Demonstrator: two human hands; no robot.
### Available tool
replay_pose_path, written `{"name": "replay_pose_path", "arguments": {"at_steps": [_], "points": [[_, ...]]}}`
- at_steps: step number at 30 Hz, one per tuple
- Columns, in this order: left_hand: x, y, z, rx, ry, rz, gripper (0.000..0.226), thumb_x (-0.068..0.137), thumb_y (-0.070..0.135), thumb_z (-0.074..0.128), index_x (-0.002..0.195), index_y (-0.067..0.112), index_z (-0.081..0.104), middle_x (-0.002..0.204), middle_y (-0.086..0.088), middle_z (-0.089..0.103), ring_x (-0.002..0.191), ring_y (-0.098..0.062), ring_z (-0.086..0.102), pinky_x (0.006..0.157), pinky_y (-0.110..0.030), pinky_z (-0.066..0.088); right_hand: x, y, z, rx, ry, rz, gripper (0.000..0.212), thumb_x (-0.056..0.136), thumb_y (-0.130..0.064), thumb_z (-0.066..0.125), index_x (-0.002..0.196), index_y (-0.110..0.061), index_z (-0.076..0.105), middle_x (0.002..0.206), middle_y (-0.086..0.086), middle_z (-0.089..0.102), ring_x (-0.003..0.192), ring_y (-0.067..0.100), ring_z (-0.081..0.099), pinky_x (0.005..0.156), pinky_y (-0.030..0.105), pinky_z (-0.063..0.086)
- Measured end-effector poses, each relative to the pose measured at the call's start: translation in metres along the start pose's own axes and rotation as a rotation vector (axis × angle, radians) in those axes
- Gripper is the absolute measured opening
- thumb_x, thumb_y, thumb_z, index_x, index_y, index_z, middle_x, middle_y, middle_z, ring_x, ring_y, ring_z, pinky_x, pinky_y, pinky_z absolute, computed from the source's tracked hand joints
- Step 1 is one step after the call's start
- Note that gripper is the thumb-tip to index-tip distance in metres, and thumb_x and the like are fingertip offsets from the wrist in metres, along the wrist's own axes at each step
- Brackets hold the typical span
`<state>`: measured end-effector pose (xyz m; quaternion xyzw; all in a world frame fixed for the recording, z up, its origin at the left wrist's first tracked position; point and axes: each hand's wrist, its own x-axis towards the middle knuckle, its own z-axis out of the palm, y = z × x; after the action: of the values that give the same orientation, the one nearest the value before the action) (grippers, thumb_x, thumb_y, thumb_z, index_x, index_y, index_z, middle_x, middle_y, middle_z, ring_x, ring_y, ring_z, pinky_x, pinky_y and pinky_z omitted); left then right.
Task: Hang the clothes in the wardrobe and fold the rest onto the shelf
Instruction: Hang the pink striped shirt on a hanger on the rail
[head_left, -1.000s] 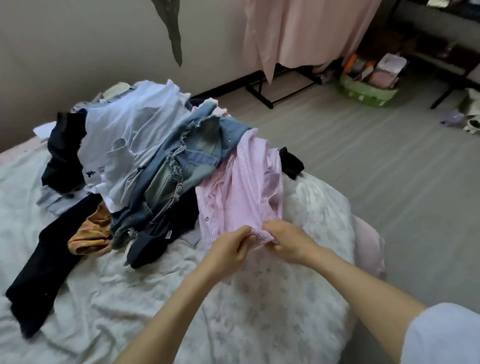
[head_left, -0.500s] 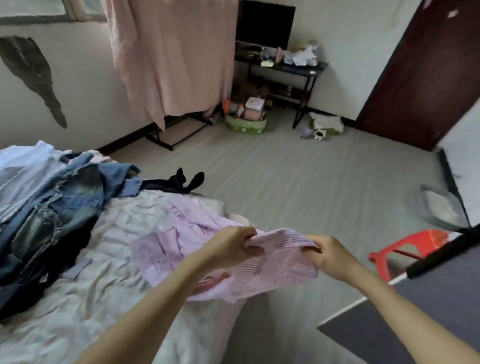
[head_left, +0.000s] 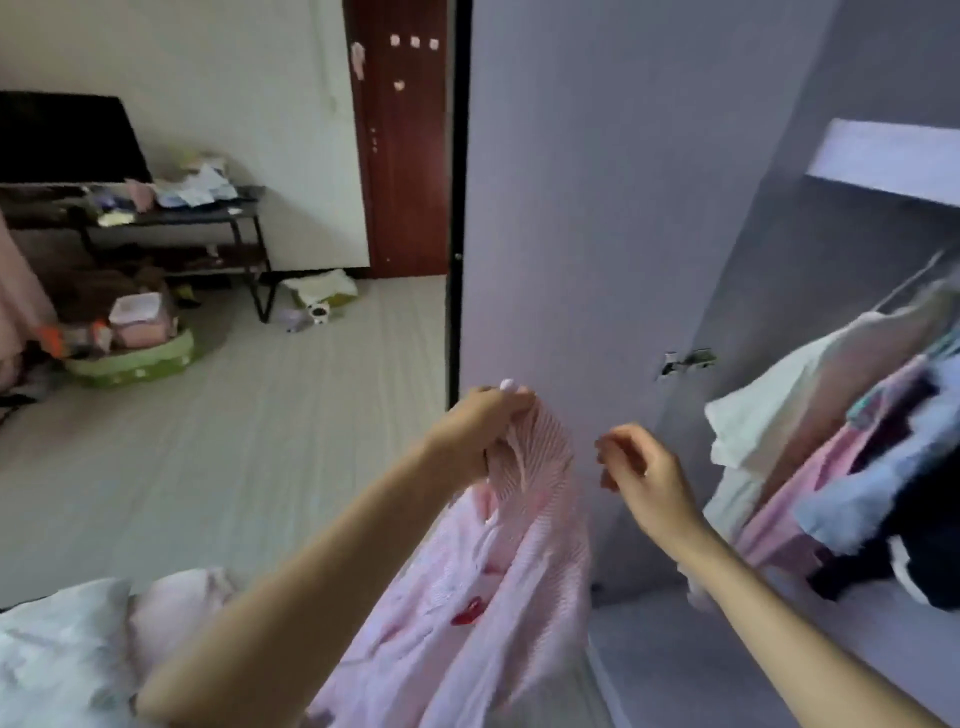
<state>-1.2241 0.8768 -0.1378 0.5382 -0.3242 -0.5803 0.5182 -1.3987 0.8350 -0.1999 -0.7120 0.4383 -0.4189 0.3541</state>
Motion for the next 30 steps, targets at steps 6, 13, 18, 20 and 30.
{"name": "replay_pose_path", "arguments": {"at_steps": [6, 13, 18, 20, 30], "points": [[0.027, 0.015, 0.067, -0.322, -0.144, -0.295, 0.034, 0.099, 0.005, 0.027, 0.076, -0.005, 0.049, 0.071, -0.014, 0.055, 0.068, -0.024, 0.052, 0.076, -0.036, 0.044, -0.045, -0.01, -0.048, 0.008, 0.026, -0.031, 0.005, 0.09, -0.011, 0.058, 0.092, -0.016, 0.058, 0.077, 0.004, 0.063, 0.07, 0.011, 0.061, 0.067, 0.028, 0.048], [0.024, 0.031, 0.127, -0.451, -0.426, -0.41, 0.029, 0.094, -0.003, 0.023, 0.089, -0.013, 0.049, 0.086, -0.017, 0.052, 0.08, -0.027, 0.053, 0.089, -0.036, 0.043, -0.051, 0.004, -0.052, -0.329, 0.243, 0.046, 0.063, 0.083, -0.032, 0.064, 0.137, -0.022, 0.035, 0.129, -0.011, 0.045, 0.116, -0.002, 0.041, 0.098, 0.012, 0.032], [0.027, 0.04, 0.134, -0.321, -0.655, -0.34, 0.027, 0.096, 0.006, 0.032, 0.099, -0.01, 0.054, 0.094, -0.021, 0.062, 0.085, -0.031, 0.063, 0.089, -0.041, 0.049, -0.041, -0.018, -0.102, -0.265, 0.52, 0.1, 0.031, 0.087, 0.01, 0.04, 0.1, -0.012, 0.056, 0.074, 0.0, 0.056, 0.074, 0.017, 0.049, 0.062, 0.017, 0.037], [0.035, 0.036, 0.128, -0.175, -0.639, -0.273, 0.023, 0.094, 0.016, 0.044, 0.104, 0.0, 0.057, 0.105, -0.017, 0.063, 0.09, -0.033, 0.063, 0.087, -0.043, 0.05, -0.036, -0.036, -0.131, -0.271, 0.561, 0.084, 0.029, 0.086, 0.012, 0.039, 0.095, -0.011, 0.055, 0.076, 0.006, 0.055, 0.076, 0.02, 0.049, 0.064, 0.023, 0.036], [0.054, -0.065, 0.129, 0.668, -0.778, 0.177, 0.071, 0.083, 0.02, 0.071, 0.143, 0.026, 0.034, 0.137, 0.01, 0.039, 0.126, -0.015, 0.038, 0.109, -0.035, 0.034, -0.042, -0.068, -0.172, -0.147, 0.395, 0.087, 0.029, 0.092, -0.002, 0.041, 0.081, -0.013, 0.065, 0.08, 0.005, 0.065, 0.076, 0.009, 0.054, 0.063, 0.012, 0.038]]}}
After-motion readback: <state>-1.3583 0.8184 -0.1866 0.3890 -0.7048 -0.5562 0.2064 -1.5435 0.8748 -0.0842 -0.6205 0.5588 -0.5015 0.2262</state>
